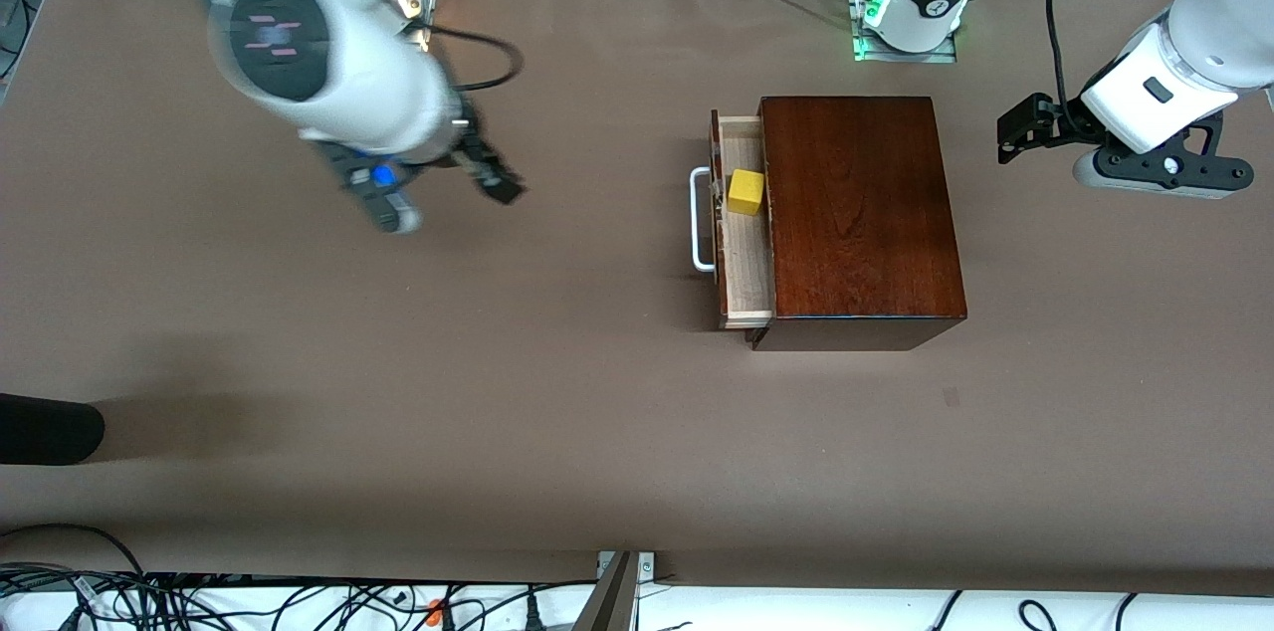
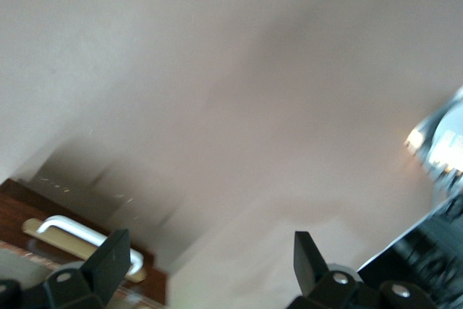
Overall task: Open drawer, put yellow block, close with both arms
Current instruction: 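Open the right gripper and withdraw it to the rest pose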
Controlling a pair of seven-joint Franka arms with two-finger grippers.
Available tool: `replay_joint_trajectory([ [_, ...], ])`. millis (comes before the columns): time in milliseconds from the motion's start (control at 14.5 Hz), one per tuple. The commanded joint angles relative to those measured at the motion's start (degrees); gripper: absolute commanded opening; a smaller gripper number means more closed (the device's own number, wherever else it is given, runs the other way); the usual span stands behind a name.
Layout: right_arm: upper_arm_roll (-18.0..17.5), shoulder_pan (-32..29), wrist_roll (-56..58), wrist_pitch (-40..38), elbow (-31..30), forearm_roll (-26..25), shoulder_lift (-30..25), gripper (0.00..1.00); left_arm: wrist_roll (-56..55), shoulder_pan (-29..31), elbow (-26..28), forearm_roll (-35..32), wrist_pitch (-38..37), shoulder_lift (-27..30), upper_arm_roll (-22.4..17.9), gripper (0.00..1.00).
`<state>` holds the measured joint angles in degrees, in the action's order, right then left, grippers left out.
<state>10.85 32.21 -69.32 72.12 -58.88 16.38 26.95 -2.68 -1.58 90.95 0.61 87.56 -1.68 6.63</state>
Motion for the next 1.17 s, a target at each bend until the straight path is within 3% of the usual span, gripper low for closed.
replay_joint_trajectory([
  [0, 5.65, 0.48, 17.93, 1.01, -13.52, -2.74, -10.05, 1.00, 1.10, 0.00, 0.55, 1.06, -0.46, 0.89, -0.21, 1.00],
  [345, 10.85, 0.48, 44.49, 9.42, -27.93, -11.71, -19.72, 1.00, 1.10, 0.09, 0.55, 1.06, -0.46, 0.89, -0.21, 1.00],
  [483, 11.03, -1.17, 52.93, 12.42, -31.55, -15.31, -22.46, 1.00, 1.10, 0.09, 0.55, 1.06, -0.46, 0.89, -0.21, 1.00],
  [622, 9.63, -6.35, 61.71, 13.40, -32.09, -15.85, -22.82, 1.00, 1.10, 0.00, 0.55, 1.06, -0.46, 0.89, -0.21, 1.00],
  [760, 3.86, -15.29, 70.33, 14.27, -32.26, -17.08, -23.52, 1.00, 1.10, -0.08, 0.46, 1.15, -0.46, 0.89, -0.12, 1.00],
  [967, -8.79, -30.59, 73.80, 15.42, -34.01, -17.44, -25.27, 1.00, 1.18, -1.22, 0.20, 1.41, -0.37, 0.80, 1.36, 1.00],
  [1105, -13.04, -34.75, 73.80, 17.43, -36.47, -17.52, -27.03, 1.00, 4.59, -1.67, -0.51, 1.41, -0.37, -0.95, 4.17, 1.00],
])
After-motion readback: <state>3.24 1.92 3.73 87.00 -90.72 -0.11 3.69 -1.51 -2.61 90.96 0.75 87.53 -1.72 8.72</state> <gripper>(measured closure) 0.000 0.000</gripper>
